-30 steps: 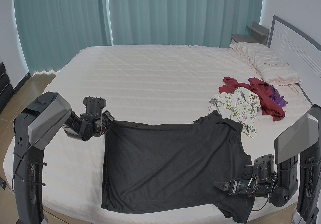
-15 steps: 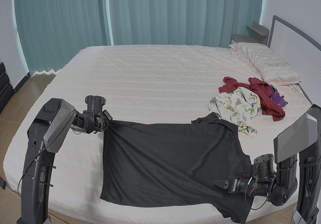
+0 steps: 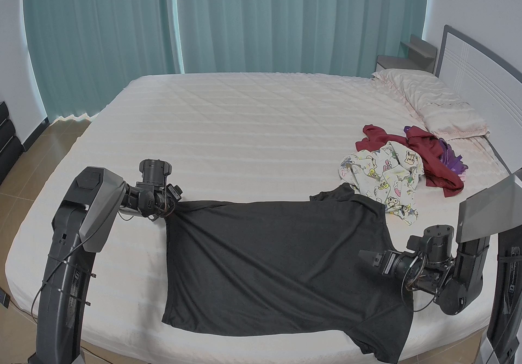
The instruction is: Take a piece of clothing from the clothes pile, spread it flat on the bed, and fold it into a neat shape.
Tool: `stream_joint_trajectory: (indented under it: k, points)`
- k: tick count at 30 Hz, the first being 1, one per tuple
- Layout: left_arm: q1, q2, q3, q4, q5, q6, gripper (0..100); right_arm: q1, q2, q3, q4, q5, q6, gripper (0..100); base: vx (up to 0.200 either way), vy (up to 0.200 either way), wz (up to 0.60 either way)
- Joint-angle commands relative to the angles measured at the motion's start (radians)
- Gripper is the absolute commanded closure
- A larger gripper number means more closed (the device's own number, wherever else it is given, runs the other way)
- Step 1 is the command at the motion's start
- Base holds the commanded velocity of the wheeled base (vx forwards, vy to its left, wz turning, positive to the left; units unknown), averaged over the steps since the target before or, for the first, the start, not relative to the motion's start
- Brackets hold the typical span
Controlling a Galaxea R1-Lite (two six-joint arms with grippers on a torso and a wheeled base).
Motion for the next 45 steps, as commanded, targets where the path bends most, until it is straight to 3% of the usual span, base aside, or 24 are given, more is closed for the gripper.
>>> stream_joint_trajectory:
  k: [1, 6, 12, 16, 25, 31, 37, 45]
  points:
    - [0.006, -0.044, 0.037, 0.004, 0.000, -0.013, 0, -0.096, -0.021, -0.171, 0.079, 0.000, -0.001, 0, 0.000, 0.000, 0.00]
    - [0.029, -0.202, 0.204, -0.003, -0.029, -0.028, 0, -0.142, -0.015, -0.412, 0.292, 0.000, 0.004, 0, 0.000, 0.000, 0.00]
    - [0.033, -0.391, 0.493, -0.013, -0.170, -0.054, 0, -0.144, 0.031, -0.707, 0.567, -0.002, 0.004, 0, 0.000, 0.000, 0.00]
    - [0.030, -0.423, 0.583, -0.038, -0.221, -0.053, 0, -0.147, 0.076, -0.837, 0.668, -0.005, -0.001, 0, 0.000, 0.000, 0.00]
    - [0.038, -0.373, 0.591, -0.098, -0.199, -0.053, 0, -0.145, 0.208, -1.040, 0.807, -0.045, -0.090, 0, 0.000, 0.000, 0.00]
    - [0.038, -0.342, 0.580, -0.107, -0.198, -0.051, 0, -0.162, 0.268, -1.110, 0.858, -0.052, -0.102, 0, 0.000, 0.000, 0.00]
    - [0.038, -0.319, 0.536, -0.108, -0.196, -0.050, 0, -0.182, 0.265, -1.101, 0.853, -0.063, -0.105, 0, 0.000, 0.000, 0.00]
    - [0.038, -0.219, 0.382, -0.099, -0.132, -0.048, 0, -0.180, 0.274, -1.073, 0.847, -0.061, -0.104, 0, 0.000, 0.000, 0.00]
